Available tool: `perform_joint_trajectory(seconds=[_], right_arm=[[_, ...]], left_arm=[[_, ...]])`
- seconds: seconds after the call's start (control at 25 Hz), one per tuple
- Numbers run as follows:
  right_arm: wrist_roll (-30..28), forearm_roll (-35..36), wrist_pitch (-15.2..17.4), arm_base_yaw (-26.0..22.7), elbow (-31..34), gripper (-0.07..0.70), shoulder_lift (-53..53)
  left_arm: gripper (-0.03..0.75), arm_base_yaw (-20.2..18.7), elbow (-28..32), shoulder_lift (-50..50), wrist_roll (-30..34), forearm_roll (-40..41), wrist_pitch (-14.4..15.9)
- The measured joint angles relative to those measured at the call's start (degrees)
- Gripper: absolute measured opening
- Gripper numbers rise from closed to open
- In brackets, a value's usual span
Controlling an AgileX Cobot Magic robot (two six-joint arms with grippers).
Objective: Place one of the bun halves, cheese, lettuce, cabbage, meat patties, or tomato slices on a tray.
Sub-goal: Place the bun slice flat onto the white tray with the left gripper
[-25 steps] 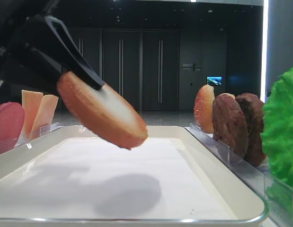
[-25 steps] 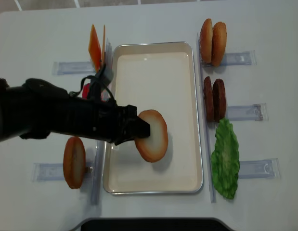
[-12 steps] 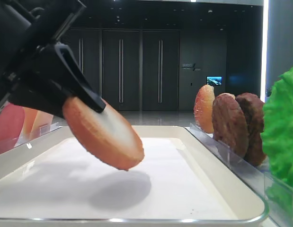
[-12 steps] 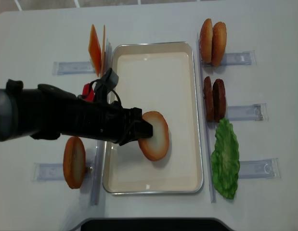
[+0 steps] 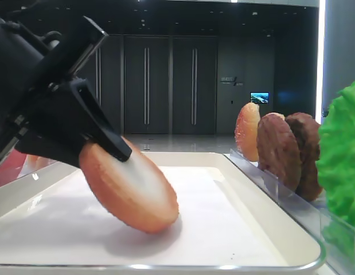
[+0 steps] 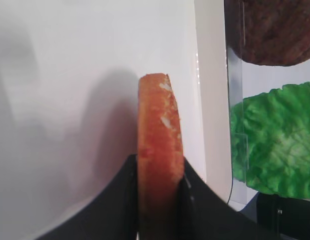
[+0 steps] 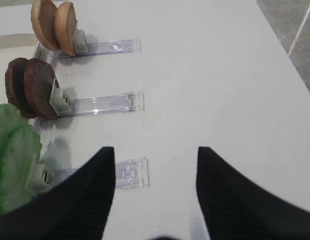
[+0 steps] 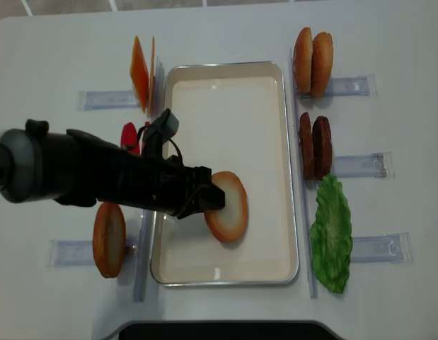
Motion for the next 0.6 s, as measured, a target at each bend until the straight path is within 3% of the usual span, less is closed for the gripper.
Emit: perform_joint_trajectory(seconds=[0.6], right_arm=[[0.0,0.0,0.0,0.0,0.0,0.355,0.0]], left_arm=[[0.135,0.0,-0.2,0.4,2.8,-3.0,1.3]])
